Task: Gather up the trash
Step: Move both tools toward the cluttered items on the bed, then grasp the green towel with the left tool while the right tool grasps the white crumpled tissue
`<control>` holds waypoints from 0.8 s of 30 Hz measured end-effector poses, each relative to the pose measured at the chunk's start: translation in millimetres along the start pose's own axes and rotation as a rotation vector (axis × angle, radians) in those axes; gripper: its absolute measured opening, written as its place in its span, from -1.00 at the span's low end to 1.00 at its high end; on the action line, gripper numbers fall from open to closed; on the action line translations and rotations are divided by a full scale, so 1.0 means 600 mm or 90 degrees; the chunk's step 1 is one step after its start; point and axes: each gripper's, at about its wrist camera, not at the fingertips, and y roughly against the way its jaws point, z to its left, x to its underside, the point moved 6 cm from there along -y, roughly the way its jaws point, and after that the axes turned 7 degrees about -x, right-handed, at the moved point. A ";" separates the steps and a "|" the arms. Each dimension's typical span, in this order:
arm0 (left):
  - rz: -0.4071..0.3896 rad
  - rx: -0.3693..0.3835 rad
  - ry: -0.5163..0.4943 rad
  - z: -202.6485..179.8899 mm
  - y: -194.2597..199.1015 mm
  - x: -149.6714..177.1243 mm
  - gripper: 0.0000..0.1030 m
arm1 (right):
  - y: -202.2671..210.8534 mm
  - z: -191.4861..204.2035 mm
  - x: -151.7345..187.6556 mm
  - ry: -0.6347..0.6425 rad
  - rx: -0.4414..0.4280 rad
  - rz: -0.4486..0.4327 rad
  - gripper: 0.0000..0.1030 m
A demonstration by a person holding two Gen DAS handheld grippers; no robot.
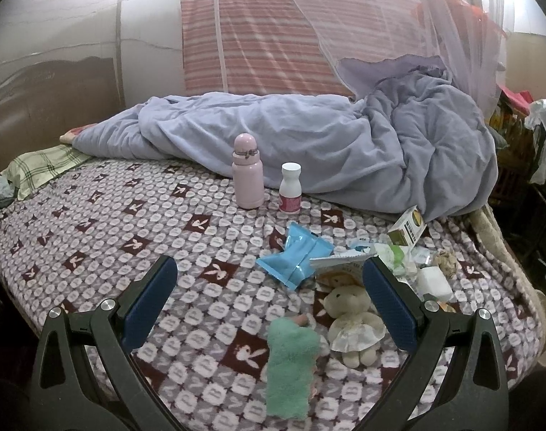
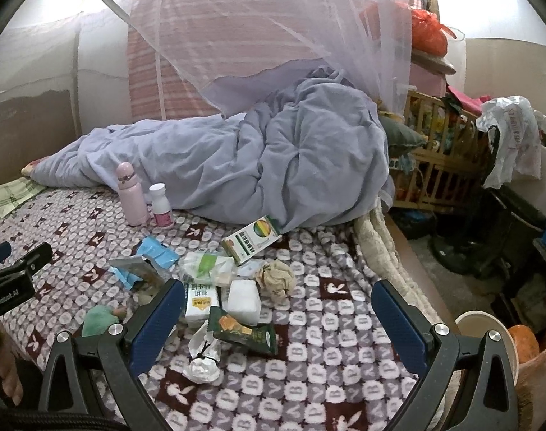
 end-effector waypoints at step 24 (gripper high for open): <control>0.033 -0.008 -0.007 0.001 -0.026 0.017 0.99 | -0.035 0.027 0.036 0.033 -0.048 0.084 1.00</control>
